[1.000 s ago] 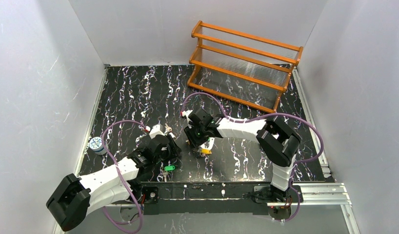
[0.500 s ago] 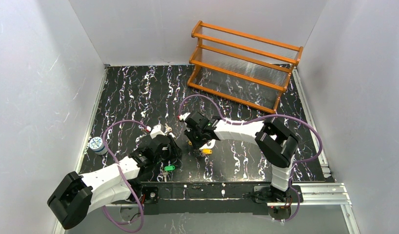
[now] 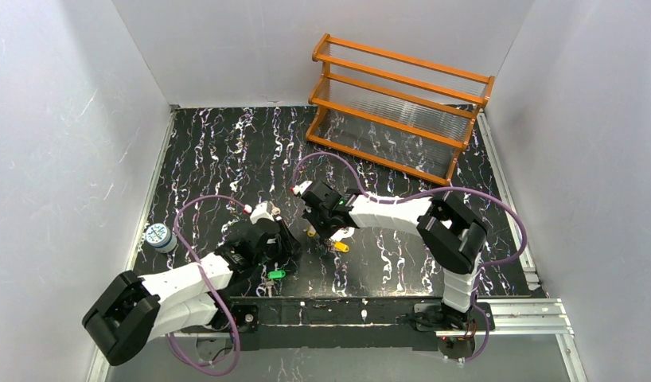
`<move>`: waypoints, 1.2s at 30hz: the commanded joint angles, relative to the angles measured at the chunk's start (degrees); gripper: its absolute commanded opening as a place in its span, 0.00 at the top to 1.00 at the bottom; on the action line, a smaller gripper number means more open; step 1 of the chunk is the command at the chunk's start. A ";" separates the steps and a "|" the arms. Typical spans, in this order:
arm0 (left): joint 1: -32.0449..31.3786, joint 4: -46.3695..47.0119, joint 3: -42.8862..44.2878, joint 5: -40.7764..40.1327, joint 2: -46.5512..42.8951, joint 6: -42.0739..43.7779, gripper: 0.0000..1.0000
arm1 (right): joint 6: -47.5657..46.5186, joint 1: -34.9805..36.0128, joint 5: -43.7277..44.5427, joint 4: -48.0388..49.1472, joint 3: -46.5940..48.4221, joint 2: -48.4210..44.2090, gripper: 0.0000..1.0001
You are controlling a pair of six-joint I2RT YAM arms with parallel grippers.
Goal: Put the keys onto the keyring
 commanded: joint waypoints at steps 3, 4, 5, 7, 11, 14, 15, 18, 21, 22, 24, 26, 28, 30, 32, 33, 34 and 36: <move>0.09 14.30 -2.92 5.88 5.70 -3.97 0.63 | 1.33 -2.67 -4.02 1.71 -1.22 -4.91 0.91; 0.16 16.74 -3.27 6.76 7.01 -4.65 0.64 | 1.84 -3.59 -5.29 2.36 -2.13 -5.64 0.91; 0.17 18.45 -3.46 7.21 8.13 -5.20 0.64 | 2.40 -4.43 -7.87 3.01 -3.06 -6.41 0.92; 0.16 20.83 -3.46 7.91 10.24 -5.70 0.65 | 3.52 -6.88 -11.65 4.55 -5.03 -7.87 0.94; 0.11 21.76 -2.43 8.18 12.36 -5.35 0.66 | 3.79 -10.16 -14.92 5.73 -7.09 -9.54 0.96; 0.10 21.73 -2.00 8.26 12.85 -5.25 0.66 | 2.76 -10.54 -16.02 5.59 -7.11 -9.90 0.96; 0.09 21.85 -1.95 8.24 12.95 -5.20 0.66 | 2.38 -10.56 -16.78 5.67 -7.11 -9.98 0.95; 0.14 21.80 -1.94 8.18 13.15 -5.25 0.65 | 1.53 -10.55 -19.49 6.38 -7.39 -10.61 0.92; 0.09 21.82 -2.27 8.04 13.07 -5.46 0.66 | 0.95 -10.51 -21.48 7.06 -7.97 -11.00 0.83; 0.12 21.83 -2.36 8.01 13.02 -5.51 0.66 | 0.89 -10.51 -21.65 7.04 -7.98 -10.77 0.81; 0.10 21.82 -2.46 8.00 12.98 -5.50 0.66 | 0.76 -10.51 -21.99 6.66 -7.83 -9.88 0.78; 0.17 21.83 -2.24 8.04 13.02 -5.39 0.66 | 0.91 -10.51 -21.83 6.29 -7.56 -9.02 0.78; 0.11 21.87 -1.49 8.32 13.42 -5.05 0.66 | 1.27 -10.58 -21.11 6.28 -7.67 -8.56 0.78; 0.11 21.88 -0.40 8.94 14.69 -4.70 0.68 | 1.80 -10.66 -20.68 6.50 -7.97 -8.23 0.79; 0.16 22.38 0.65 9.60 16.22 -4.79 0.69 | 2.30 -11.02 -20.74 6.86 -8.36 -8.02 0.80; 0.15 23.03 1.07 9.88 17.11 -4.92 0.70 | 2.52 -11.38 -20.96 7.11 -8.60 -7.92 0.80; 0.14 23.68 1.43 9.93 17.98 -5.14 0.70 | 2.80 -11.70 -21.47 7.40 -8.84 -7.83 0.81; 0.13 25.35 2.07 11.23 20.02 -5.51 0.71 | 3.33 -12.71 -23.00 7.92 -9.44 -7.73 0.81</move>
